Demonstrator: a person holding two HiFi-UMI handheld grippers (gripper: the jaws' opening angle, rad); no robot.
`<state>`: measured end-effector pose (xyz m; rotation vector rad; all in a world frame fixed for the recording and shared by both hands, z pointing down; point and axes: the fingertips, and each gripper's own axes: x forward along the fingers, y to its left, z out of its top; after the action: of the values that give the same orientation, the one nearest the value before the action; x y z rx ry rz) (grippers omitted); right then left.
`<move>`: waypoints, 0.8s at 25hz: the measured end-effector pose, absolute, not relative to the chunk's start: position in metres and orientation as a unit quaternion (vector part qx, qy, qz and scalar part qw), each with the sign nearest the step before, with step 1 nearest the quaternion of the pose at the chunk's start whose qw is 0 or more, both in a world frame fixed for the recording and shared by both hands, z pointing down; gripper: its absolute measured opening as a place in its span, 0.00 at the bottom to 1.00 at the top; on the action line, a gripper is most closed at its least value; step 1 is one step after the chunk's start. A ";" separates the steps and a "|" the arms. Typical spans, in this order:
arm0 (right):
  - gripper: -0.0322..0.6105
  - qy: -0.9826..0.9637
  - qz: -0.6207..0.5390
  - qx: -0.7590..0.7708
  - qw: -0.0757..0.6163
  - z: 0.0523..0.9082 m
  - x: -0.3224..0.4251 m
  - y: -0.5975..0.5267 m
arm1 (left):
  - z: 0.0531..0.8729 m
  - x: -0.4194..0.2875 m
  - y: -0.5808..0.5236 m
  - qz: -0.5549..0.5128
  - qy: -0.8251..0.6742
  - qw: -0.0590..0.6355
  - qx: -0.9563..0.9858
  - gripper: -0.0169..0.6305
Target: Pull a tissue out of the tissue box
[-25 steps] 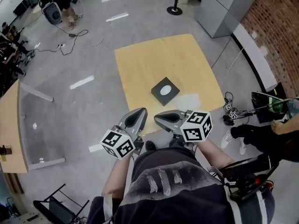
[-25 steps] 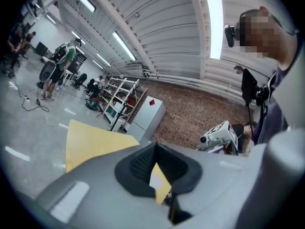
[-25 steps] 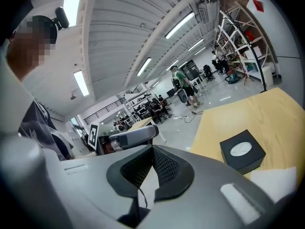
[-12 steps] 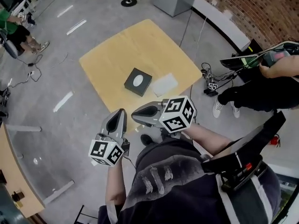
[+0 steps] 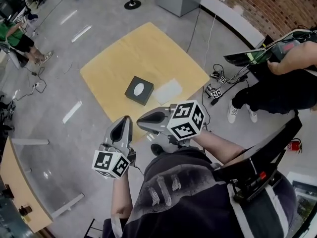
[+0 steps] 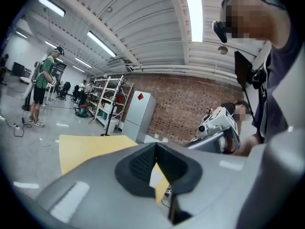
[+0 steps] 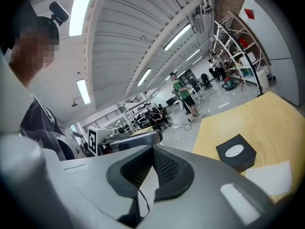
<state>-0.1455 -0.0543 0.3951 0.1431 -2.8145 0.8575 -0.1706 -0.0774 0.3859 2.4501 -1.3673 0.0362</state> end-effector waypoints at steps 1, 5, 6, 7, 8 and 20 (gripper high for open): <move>0.05 -0.952 0.288 0.046 0.094 0.392 -0.141 -0.054 | 0.382 -0.166 -0.077 0.015 -0.482 0.163 0.861 0.03; 0.05 -0.954 0.286 0.034 0.079 0.387 -0.115 -0.051 | 0.376 -0.139 -0.075 0.020 -0.487 0.154 0.859 0.03; 0.05 -0.955 0.286 0.031 0.075 0.386 -0.108 -0.050 | 0.376 -0.131 -0.074 0.023 -0.488 0.152 0.859 0.03; 0.05 -0.955 0.286 0.027 0.071 0.385 -0.101 -0.049 | 0.375 -0.123 -0.073 0.026 -0.489 0.150 0.859 0.03; 0.05 -0.956 0.285 0.024 0.069 0.383 -0.094 -0.047 | 0.374 -0.116 -0.071 0.028 -0.490 0.149 0.858 0.03; 0.05 -0.960 0.270 -0.024 0.068 0.384 -0.046 -0.021 | 0.379 -0.065 -0.031 0.032 -0.538 0.157 0.828 0.03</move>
<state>-0.0460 -0.0205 0.3843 -0.0726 -2.8911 0.8144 -0.0648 -0.0314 0.3794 2.3694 -1.5393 0.0926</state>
